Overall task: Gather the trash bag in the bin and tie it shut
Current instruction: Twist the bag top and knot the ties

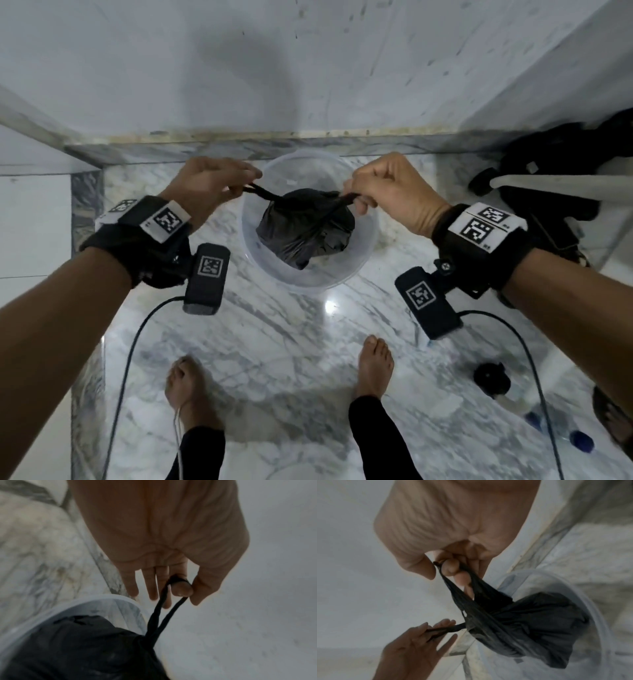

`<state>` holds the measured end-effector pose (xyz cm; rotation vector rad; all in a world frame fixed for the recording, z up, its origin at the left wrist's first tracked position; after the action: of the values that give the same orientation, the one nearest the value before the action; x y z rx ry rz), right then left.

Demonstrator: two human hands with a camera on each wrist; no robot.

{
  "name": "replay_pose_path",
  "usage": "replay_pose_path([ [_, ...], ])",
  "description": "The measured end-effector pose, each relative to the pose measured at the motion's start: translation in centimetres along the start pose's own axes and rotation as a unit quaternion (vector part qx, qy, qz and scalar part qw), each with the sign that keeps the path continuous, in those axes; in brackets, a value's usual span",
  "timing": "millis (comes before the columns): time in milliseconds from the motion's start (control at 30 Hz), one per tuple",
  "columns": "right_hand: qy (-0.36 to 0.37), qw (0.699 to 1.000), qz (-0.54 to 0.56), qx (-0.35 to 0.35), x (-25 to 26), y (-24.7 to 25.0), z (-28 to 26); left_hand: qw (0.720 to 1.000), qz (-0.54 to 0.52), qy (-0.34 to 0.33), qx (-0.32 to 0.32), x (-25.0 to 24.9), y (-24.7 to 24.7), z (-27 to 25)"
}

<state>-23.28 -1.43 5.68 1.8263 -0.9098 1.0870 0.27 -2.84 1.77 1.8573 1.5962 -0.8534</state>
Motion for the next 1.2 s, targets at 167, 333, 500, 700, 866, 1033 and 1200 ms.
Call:
replay_pose_path([
  [167,-0.078,0.952,0.266,-0.128,-2.7,-0.6,0.4,0.956,-0.264,0.112,-0.063,2.9,0.2,0.3],
  [333,-0.179,0.809,0.493,-0.264,-6.9,-0.8,-0.8,0.891,-0.42,0.134,-0.111,5.6,-1.0,0.6],
  [500,-0.235,0.72,0.561,-0.333,-11.1,-1.8,-2.7,0.869,-0.443,0.166,-0.145,8.2,-1.5,1.1],
  [700,-0.267,0.72,0.529,-0.361,-13.2,-1.3,-3.7,0.867,-0.438,0.18,-0.156,9.1,-1.4,0.7],
  [866,-0.22,0.73,0.566,-0.313,-10.8,-1.4,-3.2,0.9,-0.387,0.168,-0.106,7.1,-1.7,0.4],
  [1033,-0.223,0.789,0.536,-0.202,-7.8,-3.6,-1.0,0.963,-0.23,0.126,-0.058,3.9,-2.3,0.9],
  [1200,-0.2,0.863,0.423,-0.188,-6.6,-5.5,0.2,0.983,-0.162,0.084,-0.001,2.3,-3.5,0.8],
])
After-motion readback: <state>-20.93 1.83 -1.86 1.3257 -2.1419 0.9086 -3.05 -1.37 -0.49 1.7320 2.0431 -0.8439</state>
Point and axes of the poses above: each hand's wrist, its own z-axis towards the middle knuckle, its own y-axis out of the back of the hand, x = y × z, the point moved 7 cm from there along z, towards the middle knuckle, and after that the axes turned 5 degrees about y, right-handed, at the moved point
